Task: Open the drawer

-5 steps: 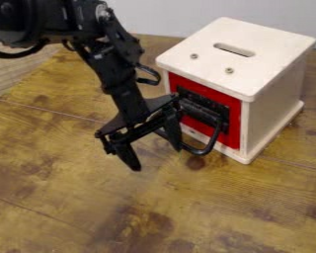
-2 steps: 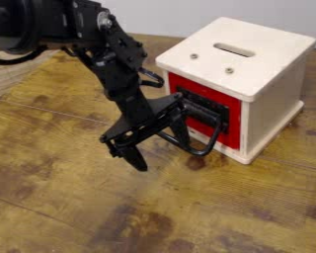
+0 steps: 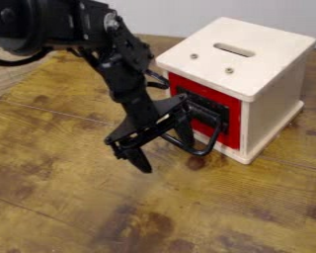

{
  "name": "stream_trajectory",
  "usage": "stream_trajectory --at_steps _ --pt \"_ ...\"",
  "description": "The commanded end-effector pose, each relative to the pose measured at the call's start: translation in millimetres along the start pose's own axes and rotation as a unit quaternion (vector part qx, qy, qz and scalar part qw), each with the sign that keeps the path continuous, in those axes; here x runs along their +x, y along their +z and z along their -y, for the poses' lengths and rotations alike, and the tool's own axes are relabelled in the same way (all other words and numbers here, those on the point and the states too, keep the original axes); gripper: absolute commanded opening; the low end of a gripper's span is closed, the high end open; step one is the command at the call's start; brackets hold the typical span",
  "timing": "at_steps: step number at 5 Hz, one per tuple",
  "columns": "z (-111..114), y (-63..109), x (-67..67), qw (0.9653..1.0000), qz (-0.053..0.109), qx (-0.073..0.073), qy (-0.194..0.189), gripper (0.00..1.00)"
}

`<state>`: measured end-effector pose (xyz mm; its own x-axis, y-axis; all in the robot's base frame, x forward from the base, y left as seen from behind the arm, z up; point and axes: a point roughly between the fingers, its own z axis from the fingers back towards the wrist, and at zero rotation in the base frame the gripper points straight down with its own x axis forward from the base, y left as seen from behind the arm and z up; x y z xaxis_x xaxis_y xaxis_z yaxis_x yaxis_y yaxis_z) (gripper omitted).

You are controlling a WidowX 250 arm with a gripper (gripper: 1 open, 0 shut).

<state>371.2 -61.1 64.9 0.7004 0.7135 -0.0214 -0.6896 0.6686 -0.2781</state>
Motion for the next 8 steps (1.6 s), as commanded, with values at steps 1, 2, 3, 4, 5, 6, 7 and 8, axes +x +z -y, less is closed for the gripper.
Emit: stream_trajectory --at_steps 1,2,3,4,5,6,7,8 --pt "-3.0 -2.5 -0.6 0.9997 0.003 -0.005 -0.024 1.0" --pt "-2.9 -2.4 -3.6 0.9997 0.004 -0.005 -0.024 1.0" --pt "-2.6 -2.4 -6.4 0.9997 0.003 -0.004 -0.022 1.0" --pt "-1.7 -2.5 -8.6 0.9998 0.003 -0.004 -0.02 1.0" --pt "-2.7 -5.4 -10.3 0.9996 0.015 -0.005 0.025 1.0" --pt "-3.4 -8.6 -11.5 0.997 0.028 -0.006 0.072 1.0" --pt "-10.3 -16.5 -6.1 0.9946 0.035 -0.005 0.098 1.0" --pt "-12.9 -16.8 1.6 0.9911 0.042 -0.006 0.126 1.0"
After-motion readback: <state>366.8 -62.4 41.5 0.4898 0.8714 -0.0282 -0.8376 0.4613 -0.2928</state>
